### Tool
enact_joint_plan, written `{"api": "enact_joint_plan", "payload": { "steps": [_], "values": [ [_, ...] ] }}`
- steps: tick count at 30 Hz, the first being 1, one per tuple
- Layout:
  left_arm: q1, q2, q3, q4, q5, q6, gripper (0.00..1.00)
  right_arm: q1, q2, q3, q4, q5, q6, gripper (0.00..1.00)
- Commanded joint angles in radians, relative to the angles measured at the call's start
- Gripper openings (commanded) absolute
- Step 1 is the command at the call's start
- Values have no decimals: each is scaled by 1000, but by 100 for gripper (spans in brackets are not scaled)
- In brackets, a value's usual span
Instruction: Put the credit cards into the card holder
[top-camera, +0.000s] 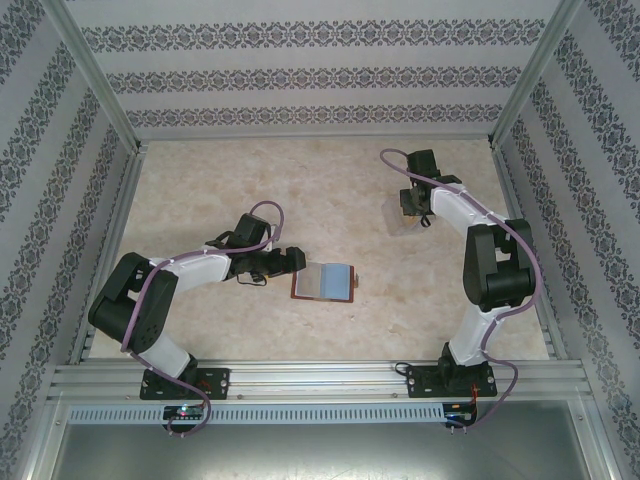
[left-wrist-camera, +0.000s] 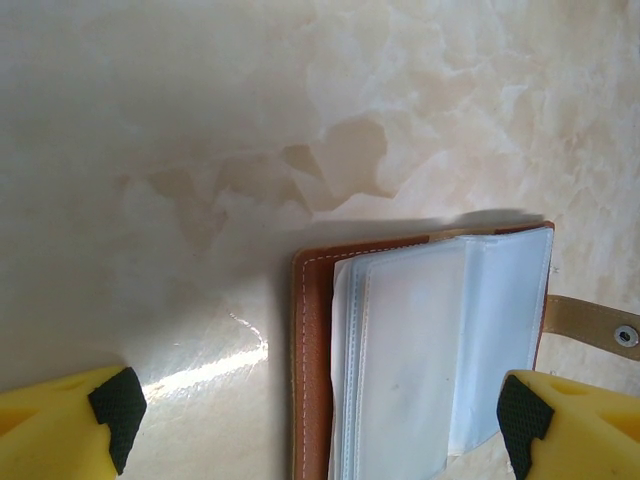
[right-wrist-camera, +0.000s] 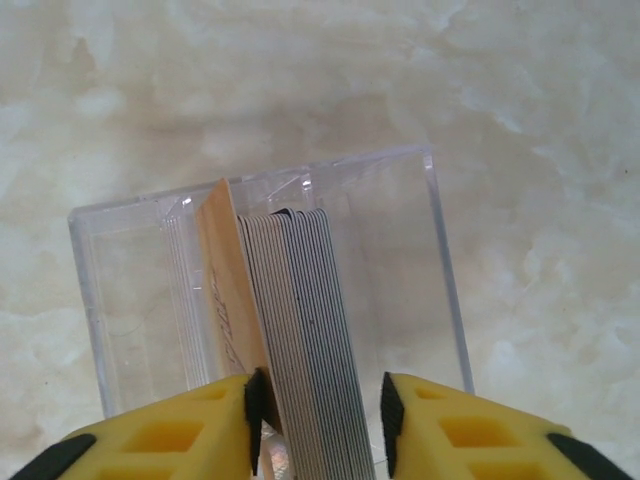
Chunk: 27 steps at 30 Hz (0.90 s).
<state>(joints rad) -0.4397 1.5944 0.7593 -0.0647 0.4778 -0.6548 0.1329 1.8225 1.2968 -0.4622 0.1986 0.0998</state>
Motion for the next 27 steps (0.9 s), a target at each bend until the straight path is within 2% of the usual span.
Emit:
{"api": "enact_joint_plan", "payload": {
  "steps": [1, 6, 14, 18, 27],
  "values": [
    [-5, 5, 9, -37, -57, 22, 94, -6, -49, -7, 5, 30, -7, 33],
    [-5, 15, 14, -36, -49, 24, 94, -6, -59, -16, 8, 33, -8, 17],
    [-7, 10, 4, -33, -48, 26, 94, -7, -62, -19, 4, 15, -1, 0],
    [-5, 13, 1, -34, -47, 25, 94, -9, -71, -32, 8, 4, 20, 0],
    [-5, -1, 18, -60, -55, 35, 94, -52, -184, -89, 37, -146, 185, 0]
  ]
}}
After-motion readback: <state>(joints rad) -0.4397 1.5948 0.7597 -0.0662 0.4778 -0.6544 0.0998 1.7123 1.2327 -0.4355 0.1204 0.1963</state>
